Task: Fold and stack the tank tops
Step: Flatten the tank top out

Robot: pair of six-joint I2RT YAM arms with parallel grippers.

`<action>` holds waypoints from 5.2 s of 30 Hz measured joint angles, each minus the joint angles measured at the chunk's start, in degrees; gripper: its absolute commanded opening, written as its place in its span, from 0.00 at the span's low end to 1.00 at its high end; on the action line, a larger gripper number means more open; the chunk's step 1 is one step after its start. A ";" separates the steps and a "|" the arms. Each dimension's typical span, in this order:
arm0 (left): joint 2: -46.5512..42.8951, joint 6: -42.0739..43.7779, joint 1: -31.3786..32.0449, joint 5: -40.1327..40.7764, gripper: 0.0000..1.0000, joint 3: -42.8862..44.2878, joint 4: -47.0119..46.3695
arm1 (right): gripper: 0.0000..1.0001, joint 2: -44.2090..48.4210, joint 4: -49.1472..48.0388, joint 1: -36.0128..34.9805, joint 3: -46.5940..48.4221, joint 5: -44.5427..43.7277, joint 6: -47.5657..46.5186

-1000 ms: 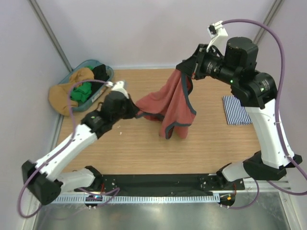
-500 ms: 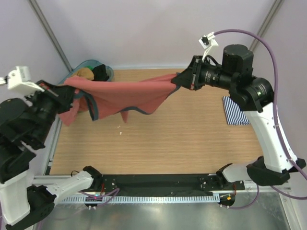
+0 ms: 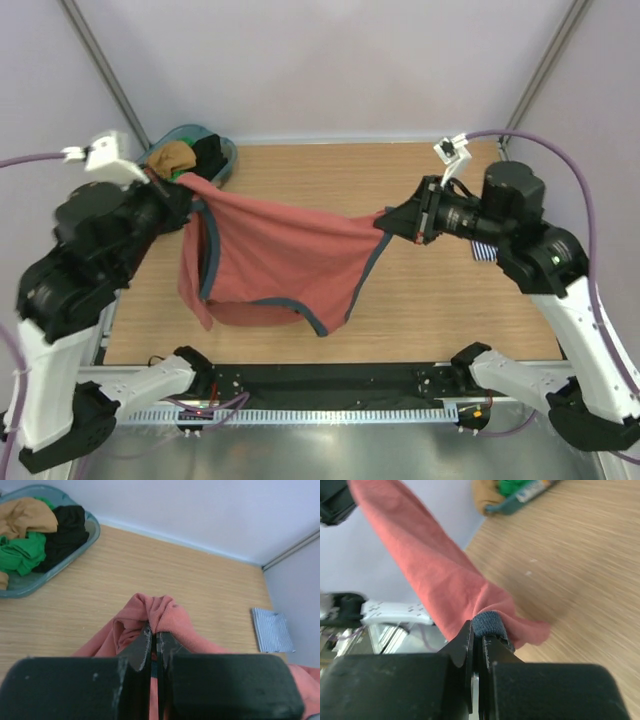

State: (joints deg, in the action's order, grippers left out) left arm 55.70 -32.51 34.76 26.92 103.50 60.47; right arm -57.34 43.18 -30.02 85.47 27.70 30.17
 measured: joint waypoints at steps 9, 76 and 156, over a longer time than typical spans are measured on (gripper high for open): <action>33.53 -3.67 -9.44 -12.66 0.40 4.31 -17.05 | 0.43 -27.36 -3.48 16.63 3.39 -7.54 1.11; 52.28 2.64 17.22 -16.85 0.00 -33.11 -31.28 | 0.01 -51.15 -13.53 5.99 -4.81 -24.09 -8.37; 20.00 -14.34 23.50 -31.71 0.00 -74.34 -53.33 | 0.74 -65.77 -2.62 34.51 23.19 -31.69 -3.06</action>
State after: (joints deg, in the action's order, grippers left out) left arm 75.70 -46.85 58.26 -4.80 29.17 7.14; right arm -123.11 40.56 4.49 108.66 -3.99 27.11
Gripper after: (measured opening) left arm 0.004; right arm 0.778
